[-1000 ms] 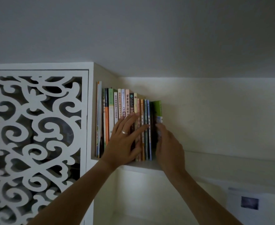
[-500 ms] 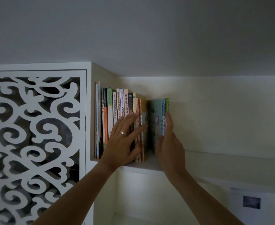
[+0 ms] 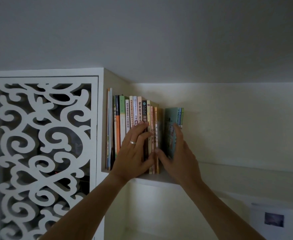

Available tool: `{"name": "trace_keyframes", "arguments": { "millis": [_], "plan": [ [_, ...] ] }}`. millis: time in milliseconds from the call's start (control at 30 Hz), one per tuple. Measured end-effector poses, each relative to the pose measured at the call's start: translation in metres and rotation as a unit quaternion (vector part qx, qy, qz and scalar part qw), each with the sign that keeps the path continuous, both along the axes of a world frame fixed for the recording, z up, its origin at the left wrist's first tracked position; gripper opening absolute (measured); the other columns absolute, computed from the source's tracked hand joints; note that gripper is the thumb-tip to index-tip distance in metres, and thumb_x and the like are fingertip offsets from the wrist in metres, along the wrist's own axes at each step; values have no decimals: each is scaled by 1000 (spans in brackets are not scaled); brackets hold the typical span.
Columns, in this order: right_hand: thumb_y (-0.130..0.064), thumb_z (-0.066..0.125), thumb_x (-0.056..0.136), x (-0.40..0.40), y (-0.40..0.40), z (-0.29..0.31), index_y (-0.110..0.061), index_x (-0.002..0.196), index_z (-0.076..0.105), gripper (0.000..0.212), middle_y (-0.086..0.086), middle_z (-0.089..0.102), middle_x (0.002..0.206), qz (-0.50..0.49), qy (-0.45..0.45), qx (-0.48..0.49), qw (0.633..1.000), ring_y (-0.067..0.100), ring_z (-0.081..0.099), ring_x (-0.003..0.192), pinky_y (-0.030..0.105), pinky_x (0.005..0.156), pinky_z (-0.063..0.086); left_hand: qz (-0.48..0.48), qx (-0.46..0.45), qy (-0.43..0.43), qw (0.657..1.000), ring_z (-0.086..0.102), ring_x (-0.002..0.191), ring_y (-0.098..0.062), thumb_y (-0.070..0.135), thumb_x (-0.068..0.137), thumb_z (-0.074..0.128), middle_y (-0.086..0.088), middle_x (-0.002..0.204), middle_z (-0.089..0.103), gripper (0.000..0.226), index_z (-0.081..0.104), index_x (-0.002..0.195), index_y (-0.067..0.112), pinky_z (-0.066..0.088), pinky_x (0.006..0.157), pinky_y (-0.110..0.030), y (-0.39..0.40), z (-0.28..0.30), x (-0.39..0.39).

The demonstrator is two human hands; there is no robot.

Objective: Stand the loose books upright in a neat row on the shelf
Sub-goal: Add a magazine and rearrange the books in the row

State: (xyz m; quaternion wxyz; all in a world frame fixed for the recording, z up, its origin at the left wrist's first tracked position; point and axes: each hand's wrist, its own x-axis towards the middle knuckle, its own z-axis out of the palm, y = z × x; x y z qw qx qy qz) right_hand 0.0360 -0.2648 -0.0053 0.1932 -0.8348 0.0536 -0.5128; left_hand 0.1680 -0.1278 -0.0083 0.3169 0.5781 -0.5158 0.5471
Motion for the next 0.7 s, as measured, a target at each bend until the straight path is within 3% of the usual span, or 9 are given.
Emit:
{"name": "trace_keyframes", "arguments": {
  "millis": [67,200,300,367,467,600,700],
  "plan": [
    [-51,65,93,0,0,-2,-41,159,-3,96,0,48,151,-3,1,-9,1000,22,60,123,40,90,55,-5,0,-5,1000,37,150,-30,35,89,74,-15,155,44,55,59,129,2,34,121,-53,0,0,0],
    [-22,60,97,4,-3,-6,-38,160,0,88,5,58,133,-39,-23,1,999,18,65,92,29,72,53,-3,5,-11,1000,34,151,-30,30,87,75,-16,156,43,51,59,126,2,33,121,-54,0,-1,1],
    [-26,56,100,4,-3,-9,-40,158,17,70,6,52,136,-84,-3,-59,995,18,65,89,30,70,57,-6,8,1,1000,35,151,-30,28,85,77,-16,156,44,50,60,125,2,34,120,-54,1,-1,1],
    [-42,55,100,4,-3,-7,-39,155,25,62,3,46,141,-92,11,-57,994,20,66,98,34,76,58,-8,7,2,1000,36,150,-31,29,87,76,-17,155,45,50,61,124,0,35,120,-54,1,-1,1],
    [-58,62,92,6,-3,-6,-42,156,19,80,1,41,146,-75,27,-46,996,23,63,111,40,82,60,-9,8,3,1000,36,150,-32,36,91,70,-17,154,45,50,61,123,-1,34,121,-53,0,-1,0],
    [-54,67,90,4,-1,-6,-43,158,14,87,2,43,145,-69,27,-38,997,23,64,109,39,82,60,-12,8,-5,1000,36,150,-32,32,89,74,-17,155,45,50,56,125,2,35,119,-56,0,-1,1],
    [-39,68,90,3,0,-6,-39,159,10,91,5,44,141,-99,32,-37,994,22,65,94,31,70,56,-17,1,-1,1000,37,149,-32,27,86,79,-18,154,46,51,57,125,2,36,118,-57,0,-2,0]
  ]
}}
